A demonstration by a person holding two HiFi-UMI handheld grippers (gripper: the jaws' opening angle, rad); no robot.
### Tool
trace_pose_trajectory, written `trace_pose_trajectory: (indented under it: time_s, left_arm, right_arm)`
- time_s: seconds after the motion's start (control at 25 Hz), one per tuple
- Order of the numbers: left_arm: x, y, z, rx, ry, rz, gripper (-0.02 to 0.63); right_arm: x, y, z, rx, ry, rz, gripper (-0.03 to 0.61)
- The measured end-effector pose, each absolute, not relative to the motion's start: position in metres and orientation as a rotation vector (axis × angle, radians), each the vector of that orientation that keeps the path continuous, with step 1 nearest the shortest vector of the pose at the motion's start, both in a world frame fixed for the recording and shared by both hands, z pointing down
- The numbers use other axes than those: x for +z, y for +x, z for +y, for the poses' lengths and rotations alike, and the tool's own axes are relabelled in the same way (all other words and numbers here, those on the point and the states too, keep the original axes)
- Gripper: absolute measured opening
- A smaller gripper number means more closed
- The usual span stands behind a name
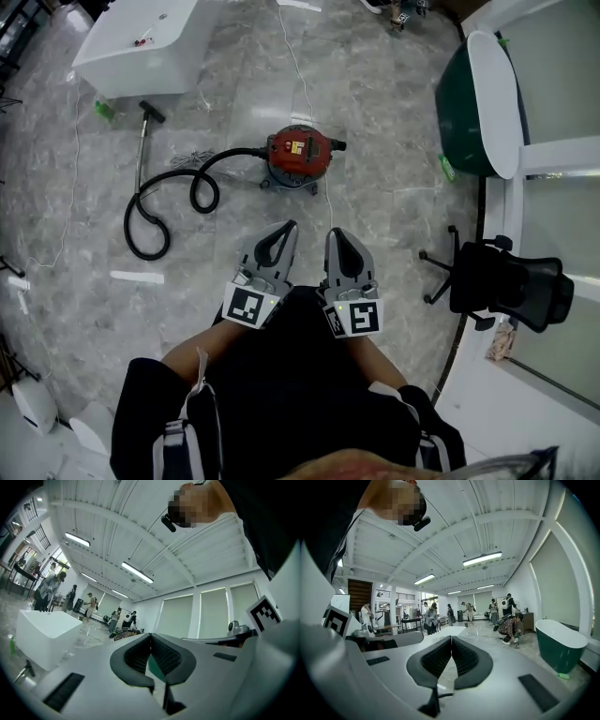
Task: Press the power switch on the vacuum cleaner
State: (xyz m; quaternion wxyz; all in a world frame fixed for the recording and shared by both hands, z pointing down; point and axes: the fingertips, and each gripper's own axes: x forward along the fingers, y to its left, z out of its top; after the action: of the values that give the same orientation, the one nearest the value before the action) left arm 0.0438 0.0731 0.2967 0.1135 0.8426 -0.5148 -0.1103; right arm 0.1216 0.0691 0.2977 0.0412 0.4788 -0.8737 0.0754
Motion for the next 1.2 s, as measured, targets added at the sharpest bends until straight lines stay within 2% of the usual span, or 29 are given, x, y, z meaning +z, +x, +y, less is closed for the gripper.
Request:
trace_pose_trajectory:
  time_s: [0.44, 1.2]
  left_arm:
    - [0.285, 0.055, 0.018, -0.305, 2.579, -1.443, 0.020]
    - [0.284, 0.058, -0.030, -0.220, 2.473, -1.684, 0.020]
  right_arm:
    - [0.295, 0.111, 0.020, 0.217, 1.506, -2.686, 0.018]
    - [0.304, 0.132, -0.056, 0.284, 1.334, -2.765, 0.018]
